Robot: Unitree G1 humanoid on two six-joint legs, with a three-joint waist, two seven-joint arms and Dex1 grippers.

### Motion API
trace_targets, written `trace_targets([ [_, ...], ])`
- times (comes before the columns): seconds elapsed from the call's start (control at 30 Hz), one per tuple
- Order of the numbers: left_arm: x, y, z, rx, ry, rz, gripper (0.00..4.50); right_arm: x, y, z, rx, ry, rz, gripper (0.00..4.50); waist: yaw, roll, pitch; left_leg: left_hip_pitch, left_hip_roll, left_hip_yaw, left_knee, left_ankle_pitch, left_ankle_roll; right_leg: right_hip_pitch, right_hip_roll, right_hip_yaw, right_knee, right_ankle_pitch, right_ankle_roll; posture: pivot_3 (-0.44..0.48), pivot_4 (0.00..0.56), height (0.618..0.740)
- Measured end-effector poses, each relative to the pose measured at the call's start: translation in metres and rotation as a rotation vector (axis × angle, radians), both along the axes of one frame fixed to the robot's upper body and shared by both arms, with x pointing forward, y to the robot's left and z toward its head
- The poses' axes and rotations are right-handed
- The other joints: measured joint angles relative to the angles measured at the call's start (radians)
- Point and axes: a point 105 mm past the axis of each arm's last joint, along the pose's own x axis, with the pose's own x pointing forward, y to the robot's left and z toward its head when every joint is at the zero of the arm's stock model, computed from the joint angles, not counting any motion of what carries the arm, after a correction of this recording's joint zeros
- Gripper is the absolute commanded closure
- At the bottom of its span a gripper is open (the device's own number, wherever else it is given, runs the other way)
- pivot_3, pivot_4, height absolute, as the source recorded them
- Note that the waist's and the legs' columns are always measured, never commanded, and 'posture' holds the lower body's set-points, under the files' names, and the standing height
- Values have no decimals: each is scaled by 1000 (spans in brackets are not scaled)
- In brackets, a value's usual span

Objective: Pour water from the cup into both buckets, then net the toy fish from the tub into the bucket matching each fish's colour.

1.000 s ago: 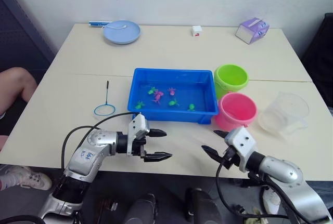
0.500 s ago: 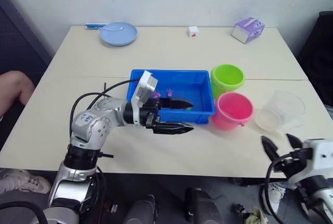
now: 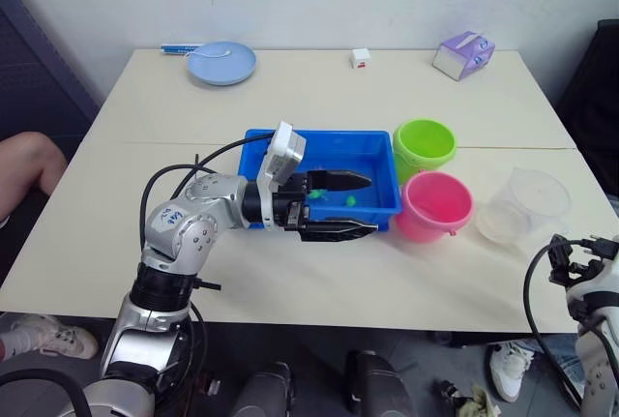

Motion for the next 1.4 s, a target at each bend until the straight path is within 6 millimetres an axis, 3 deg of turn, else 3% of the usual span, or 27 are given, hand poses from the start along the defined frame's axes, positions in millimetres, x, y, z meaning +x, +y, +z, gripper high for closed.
trace_targets([
  [0.57, 4, 6, 0, 35, -29, 57, 0, 25, -18, -10, -16, -19, -125, 15, -1, 1, 0, 0, 0, 1, 0, 0, 0, -1, 0, 1, 0, 0, 0, 0, 150, 740],
  [0.67, 4, 7, 0, 41, -35, 61, 0, 28, -19, -12, -7, -27, -132, 792, -1, 1, 0, 0, 0, 1, 0, 0, 0, -1, 0, 1, 0, 0, 0, 0, 150, 740],
  [0.87, 3, 8, 1, 56, -56, 72, 0, 35, -17, -9, 0, -95, -124, 3662, -2, 1, 0, 0, 0, 1, 0, 0, 0, -1, 0, 1, 0, 0, 0, 0, 150, 740],
  [1.23, 6, 12, 1, 57, -51, 93, 0, 24, -11, 10, -67, -184, -87, 3790, -1, 3, -1, 0, 0, 1, 0, 0, 0, -1, 0, 1, 0, 0, 0, 0, 150, 740],
  [1.33, 9, 11, 0, 47, -43, 103, 0, 20, -8, 29, -128, -207, -60, 3802, -1, 5, -1, 0, 0, 1, 0, 0, 0, -1, 0, 1, 0, 0, 0, 0, 150, 740],
  [1.4, 14, 12, -4, 52, -39, 120, 0, 19, 0, 53, -221, -226, -12, 3806, -1, 6, -1, 0, 0, 1, -1, 0, 0, -2, 1, 2, 1, 0, 0, 0, 150, 740],
])
